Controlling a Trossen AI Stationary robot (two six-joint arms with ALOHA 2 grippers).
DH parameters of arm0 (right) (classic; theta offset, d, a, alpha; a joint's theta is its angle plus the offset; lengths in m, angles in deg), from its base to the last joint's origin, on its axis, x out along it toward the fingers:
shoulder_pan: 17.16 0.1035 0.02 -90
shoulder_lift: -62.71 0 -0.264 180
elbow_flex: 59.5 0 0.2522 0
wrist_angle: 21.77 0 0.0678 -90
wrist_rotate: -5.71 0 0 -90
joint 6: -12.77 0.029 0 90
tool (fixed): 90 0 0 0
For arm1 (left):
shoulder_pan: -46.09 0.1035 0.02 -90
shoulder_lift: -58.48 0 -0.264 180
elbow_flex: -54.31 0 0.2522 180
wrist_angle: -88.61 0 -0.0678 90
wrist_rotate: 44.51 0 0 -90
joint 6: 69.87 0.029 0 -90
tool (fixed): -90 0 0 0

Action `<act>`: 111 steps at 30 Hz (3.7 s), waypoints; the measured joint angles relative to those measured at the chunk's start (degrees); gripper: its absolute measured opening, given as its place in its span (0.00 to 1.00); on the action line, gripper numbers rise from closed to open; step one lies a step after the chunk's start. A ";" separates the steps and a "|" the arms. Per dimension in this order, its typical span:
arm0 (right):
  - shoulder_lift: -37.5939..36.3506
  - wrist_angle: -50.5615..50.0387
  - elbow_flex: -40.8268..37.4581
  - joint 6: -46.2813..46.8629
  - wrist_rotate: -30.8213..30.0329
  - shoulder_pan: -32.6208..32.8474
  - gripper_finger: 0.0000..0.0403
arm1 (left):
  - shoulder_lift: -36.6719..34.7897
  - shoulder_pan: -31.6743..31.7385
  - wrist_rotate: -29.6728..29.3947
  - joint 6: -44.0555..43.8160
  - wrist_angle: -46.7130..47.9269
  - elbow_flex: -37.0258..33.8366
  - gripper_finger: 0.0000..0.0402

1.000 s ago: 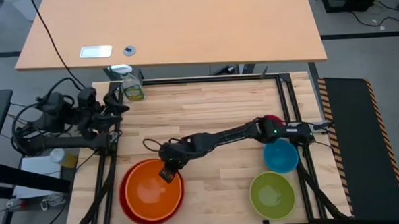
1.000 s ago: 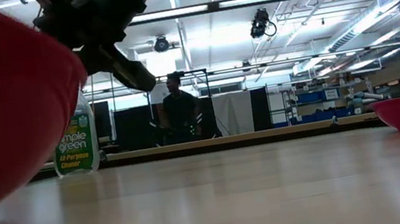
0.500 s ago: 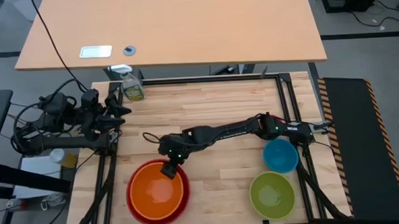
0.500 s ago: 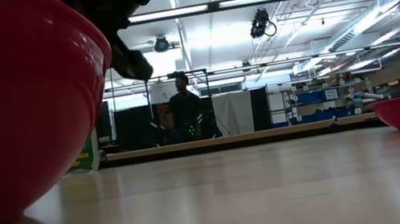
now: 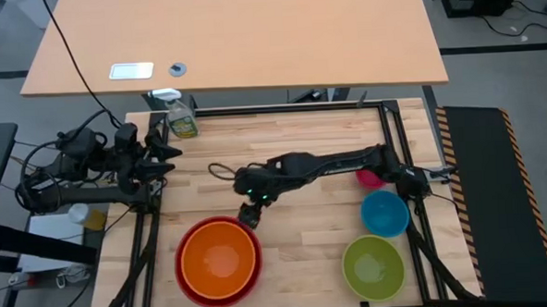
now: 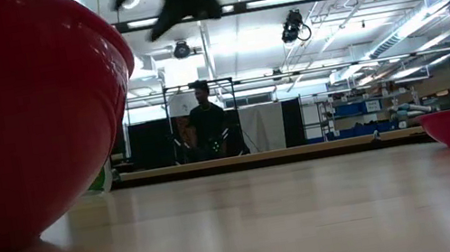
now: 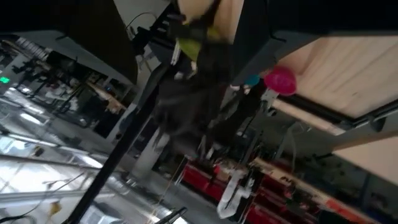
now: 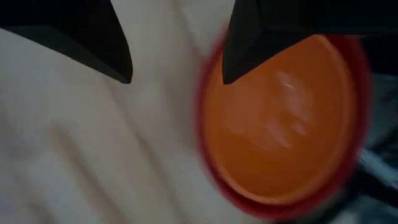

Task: Nest bowls inside each other
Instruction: Stack the green bowl on top of the orange bowl

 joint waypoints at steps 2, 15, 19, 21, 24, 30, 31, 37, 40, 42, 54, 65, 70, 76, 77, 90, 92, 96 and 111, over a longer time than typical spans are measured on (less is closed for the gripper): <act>-1.92 -6.69 0.00 -0.27 -1.73 -0.17 0.62 | 0.32 0.00 -0.52 0.00 1.58 -0.02 0.65; -8.30 -27.30 -7.19 -23.56 3.36 5.97 0.54 | 6.21 0.00 -0.51 0.97 3.05 -0.02 0.65; -9.85 -26.44 -15.84 -25.20 7.15 7.81 0.52 | 7.94 0.00 -0.51 1.38 2.99 -0.02 0.65; -11.55 -26.99 -20.30 -26.12 7.33 8.67 0.51 | 8.53 0.00 -0.51 1.40 2.96 -0.02 0.65; -15.04 -27.34 -27.96 -26.28 9.10 9.91 0.51 | 8.91 0.00 -0.49 1.59 3.04 -0.02 0.65; -22.98 -25.65 -42.82 -26.11 17.60 12.17 0.52 | 9.55 0.00 -0.61 3.00 2.89 -0.04 0.65; -24.23 -25.04 -44.89 -26.09 17.69 12.65 0.52 | 9.80 0.00 -1.02 3.04 2.91 -0.02 0.65; -29.29 -16.70 -54.84 -26.39 20.11 15.39 0.54 | 10.19 0.00 -2.35 3.03 2.92 -0.04 0.65; -29.43 -13.46 -58.08 -27.50 20.89 16.80 0.54 | 10.25 0.00 -2.90 3.02 2.93 -0.04 0.65; -29.45 -11.52 -59.76 -27.57 20.79 17.40 0.54 | 10.26 0.00 -3.70 3.02 2.90 -0.04 0.65; -29.45 0.12 -64.62 -23.08 18.01 19.38 0.34 | 10.23 0.00 -5.93 3.00 2.90 -0.04 0.65; -29.45 6.06 -64.97 -15.86 18.61 19.59 0.06 | 10.23 0.00 -6.21 2.57 2.30 -0.04 0.65; -29.45 9.20 -65.00 -10.69 19.41 18.26 0.06 | 10.23 0.00 -6.19 2.32 2.37 -0.04 0.65; -29.55 11.17 -61.70 -8.90 23.52 15.14 0.06 | 10.23 0.00 -6.19 2.20 1.47 -0.04 0.65; -29.56 11.28 -60.52 -8.84 24.37 14.39 0.06 | 10.23 0.00 -6.18 2.02 1.02 -0.03 0.65; -29.53 23.47 -41.78 -2.84 10.98 6.06 0.09 | 10.03 -0.04 -4.58 -1.22 -9.24 -0.04 0.65; -29.30 24.49 -39.35 -2.86 7.79 5.76 0.09 | 9.98 -0.04 -3.89 -1.26 -10.99 -0.04 0.65; -25.04 25.07 -32.69 -2.99 5.13 5.62 0.09 | 10.05 -0.04 -3.10 -1.71 -12.62 -0.04 0.65; 0.78 21.68 -4.46 -6.59 -0.71 5.24 0.09 | 8.92 -0.04 -2.57 -2.14 -12.64 -0.04 0.65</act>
